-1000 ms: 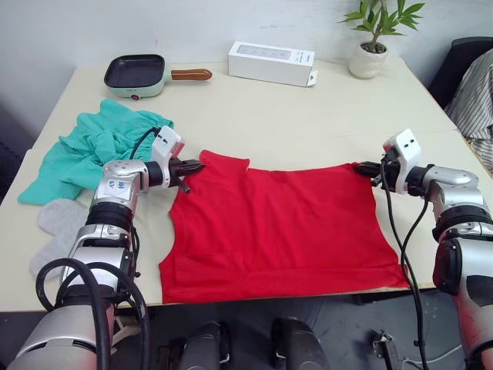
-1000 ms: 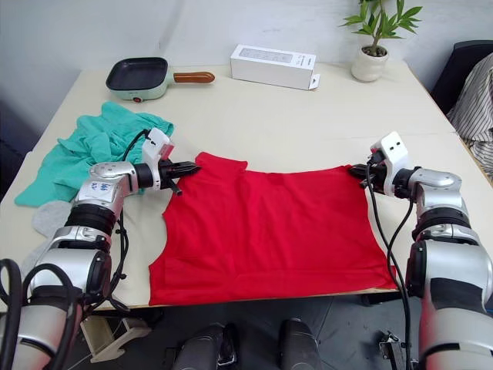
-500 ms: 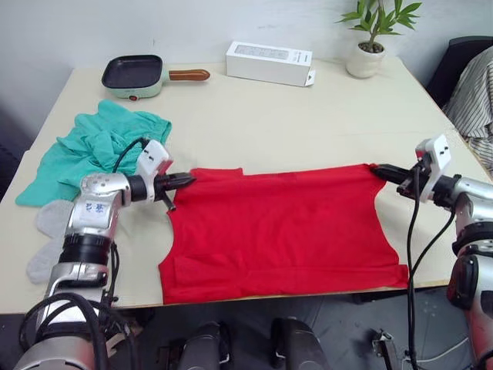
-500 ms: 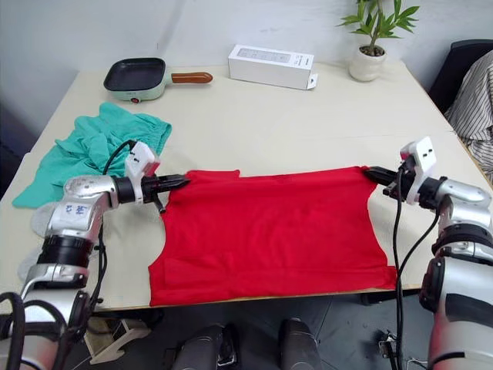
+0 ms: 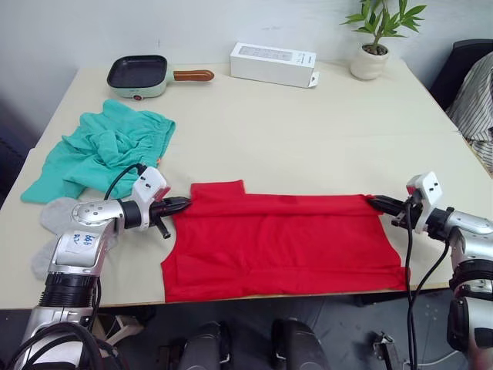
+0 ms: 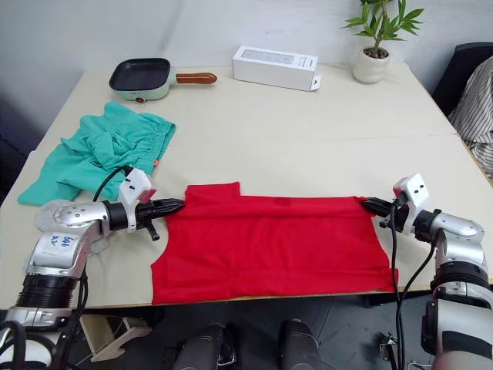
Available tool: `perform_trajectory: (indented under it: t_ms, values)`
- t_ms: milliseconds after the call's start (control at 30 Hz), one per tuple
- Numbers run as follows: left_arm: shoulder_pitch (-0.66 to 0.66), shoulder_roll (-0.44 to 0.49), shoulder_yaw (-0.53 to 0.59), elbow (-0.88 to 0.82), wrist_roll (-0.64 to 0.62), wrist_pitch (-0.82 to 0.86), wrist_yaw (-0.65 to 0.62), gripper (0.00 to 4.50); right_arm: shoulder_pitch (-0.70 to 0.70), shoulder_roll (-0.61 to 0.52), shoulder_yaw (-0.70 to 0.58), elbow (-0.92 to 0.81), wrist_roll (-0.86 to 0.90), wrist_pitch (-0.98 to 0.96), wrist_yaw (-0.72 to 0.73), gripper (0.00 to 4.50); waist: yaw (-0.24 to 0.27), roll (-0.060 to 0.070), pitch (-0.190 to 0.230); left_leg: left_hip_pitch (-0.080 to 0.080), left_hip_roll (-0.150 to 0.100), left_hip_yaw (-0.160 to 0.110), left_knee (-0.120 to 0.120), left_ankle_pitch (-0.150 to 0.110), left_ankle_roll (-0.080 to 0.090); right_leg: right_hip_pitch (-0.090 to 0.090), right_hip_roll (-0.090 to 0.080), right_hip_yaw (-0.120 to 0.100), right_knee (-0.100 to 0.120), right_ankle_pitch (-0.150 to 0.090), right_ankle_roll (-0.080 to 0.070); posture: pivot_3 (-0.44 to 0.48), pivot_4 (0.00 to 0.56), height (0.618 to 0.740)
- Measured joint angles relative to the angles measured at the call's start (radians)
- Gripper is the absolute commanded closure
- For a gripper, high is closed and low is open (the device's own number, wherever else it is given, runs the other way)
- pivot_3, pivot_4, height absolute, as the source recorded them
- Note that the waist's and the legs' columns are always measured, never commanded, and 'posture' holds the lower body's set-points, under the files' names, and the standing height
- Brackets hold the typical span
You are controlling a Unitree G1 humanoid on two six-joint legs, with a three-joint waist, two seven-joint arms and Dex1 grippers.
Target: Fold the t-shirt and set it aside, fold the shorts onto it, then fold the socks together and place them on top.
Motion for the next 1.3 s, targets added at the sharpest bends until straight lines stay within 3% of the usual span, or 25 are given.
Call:
perform_trajectory:
  t_ms: [133, 233, 300, 500, 700, 833, 1167, 1200, 1300]
  values:
    - [-0.046, 0.069, 0.002, -0.013, -0.078, 0.152, -0.074, 1.98, 0.025, -0.051, 0.007, -0.032, -0.004, 0.005, 0.03, 1.81, 0.0, 0.0, 0.0, 0.0, 0.0, 0.0, 0.0, 0.0, 0.0, 0.0, 0.002, 0.0, 0.0, 0.0, 0.0, 0.0, 0.15, 0.74]
    - [-0.16, 0.106, -0.003, 0.024, -0.12, 0.29, -0.097, 1.02, 0.005, -0.09, 0.023, -0.036, -0.007, 0.008, 0.054, 0.78, -0.001, 0.0, 0.0, 0.0, -0.001, 0.001, 0.001, 0.0, 0.0, 0.0, 0.002, 0.001, 0.0, 0.0, 0.0, 0.0, 0.15, 0.74]
    - [-0.259, 0.114, -0.022, 0.103, -0.116, 0.36, -0.091, 0.39, -0.035, -0.113, 0.039, -0.03, -0.011, 0.024, 0.086, 0.74, -0.001, 0.0, 0.0, 0.0, -0.001, 0.001, 0.001, 0.0, 0.0, 0.0, 0.003, 0.001, 0.001, 0.0, 0.0, 0.0, 0.15, 0.74]
    - [-0.458, -0.006, -0.112, 0.407, -0.036, 0.371, -0.019, 0.39, -0.187, -0.136, 0.117, 0.06, -0.059, 0.054, 0.121, 0.74, -0.001, 0.0, 0.0, 0.0, 0.0, 0.003, 0.001, 0.0, 0.0, 0.0, 0.004, 0.001, 0.005, 0.0, 0.0, 0.0, 0.15, 0.74]
    - [-0.528, -0.069, -0.198, 0.548, 0.032, 0.304, -0.028, 0.39, -0.26, -0.116, 0.18, 0.171, -0.123, 0.061, 0.121, 0.74, -0.001, -0.001, 0.0, 0.0, -0.001, 0.004, 0.002, 0.0, 0.001, -0.001, 0.004, 0.0, 0.006, 0.0, 0.0, 0.0, 0.15, 0.74]
    - [-0.54, -0.085, -0.236, 0.554, 0.069, 0.272, -0.04, 1.3, -0.297, -0.103, 0.211, 0.209, -0.163, 0.056, 0.12, 0.74, 0.001, -0.001, 0.0, 0.0, -0.001, 0.004, 0.004, 0.0, 0.001, -0.001, 0.003, 0.001, 0.005, 0.0, 0.0, 0.0, 0.15, 0.74]
    - [-0.461, -0.101, -0.223, 0.462, 0.079, 0.24, -0.043, 4.47, -0.355, -0.076, 0.235, 0.276, -0.205, 0.062, 0.116, 0.74, -0.001, -0.001, 0.0, 0.0, -0.001, 0.003, 0.004, 0.0, 0.001, -0.001, 0.003, 0.003, 0.006, 0.0, 0.0, 0.0, 0.15, 0.74]
    - [-0.457, -0.101, -0.223, 0.454, 0.079, 0.241, -0.045, 4.47, -0.362, -0.074, 0.235, 0.282, -0.207, 0.07, 0.116, 0.74, 0.0, -0.001, 0.0, 0.0, -0.001, 0.003, 0.004, 0.0, 0.001, -0.001, 0.003, 0.003, 0.006, 0.0, 0.0, 0.0, 0.15, 0.74]
    - [-0.45, -0.102, -0.22, 0.447, 0.079, 0.236, -0.046, 4.5, -0.375, -0.071, 0.235, 0.289, -0.208, 0.079, 0.116, 1.36, 0.0, -0.001, 0.0, 0.0, -0.001, 0.003, 0.004, 0.0, 0.001, -0.001, 0.003, 0.003, 0.006, 0.0, 0.0, 0.0, 0.15, 0.74]
